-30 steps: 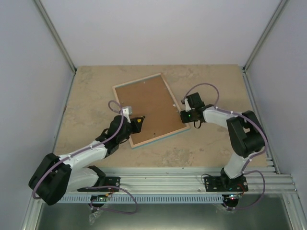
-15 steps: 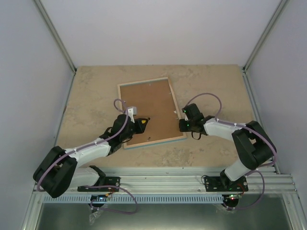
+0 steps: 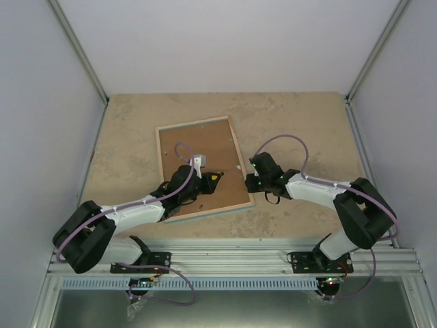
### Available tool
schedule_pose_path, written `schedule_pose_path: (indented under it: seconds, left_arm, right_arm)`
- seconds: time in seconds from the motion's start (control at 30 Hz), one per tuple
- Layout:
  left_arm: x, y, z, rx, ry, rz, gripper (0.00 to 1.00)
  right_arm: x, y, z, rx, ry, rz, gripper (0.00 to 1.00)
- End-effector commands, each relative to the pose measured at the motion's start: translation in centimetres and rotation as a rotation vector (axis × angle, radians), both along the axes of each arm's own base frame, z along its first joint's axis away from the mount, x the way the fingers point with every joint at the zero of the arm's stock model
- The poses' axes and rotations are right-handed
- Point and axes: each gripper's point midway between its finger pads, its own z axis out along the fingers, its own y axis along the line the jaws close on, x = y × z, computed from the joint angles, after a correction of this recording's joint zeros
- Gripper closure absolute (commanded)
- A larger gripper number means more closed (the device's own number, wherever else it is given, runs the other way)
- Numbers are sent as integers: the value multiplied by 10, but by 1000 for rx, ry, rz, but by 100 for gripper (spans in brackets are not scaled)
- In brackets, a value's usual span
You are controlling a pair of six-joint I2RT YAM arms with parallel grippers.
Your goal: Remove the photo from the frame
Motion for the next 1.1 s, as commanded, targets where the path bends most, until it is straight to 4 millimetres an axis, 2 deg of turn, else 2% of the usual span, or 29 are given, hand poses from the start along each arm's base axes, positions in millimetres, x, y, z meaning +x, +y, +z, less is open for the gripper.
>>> schedule_pose_path:
  seconds: [0.0, 0.23, 0.4, 0.83, 1.07]
  left_arm:
    - [2, -11, 10, -24, -25, -2, 100]
    - [-3, -26, 1, -5, -10, -31, 100]
    - [-2, -33, -5, 5, 3, -42, 100]
    - [0, -45, -23, 34, 29, -49, 100]
    - [3, -50, -28, 26, 40, -47, 100]
  right_arm:
    - [7, 0, 12, -16, -42, 20, 69]
    - [3, 15, 7, 13, -33, 115, 66]
    - [7, 13, -4, -20, -23, 108, 67]
    - [7, 11, -14, -12, -4, 65, 86]
    - [4, 11, -18, 3, 13, 38, 93]
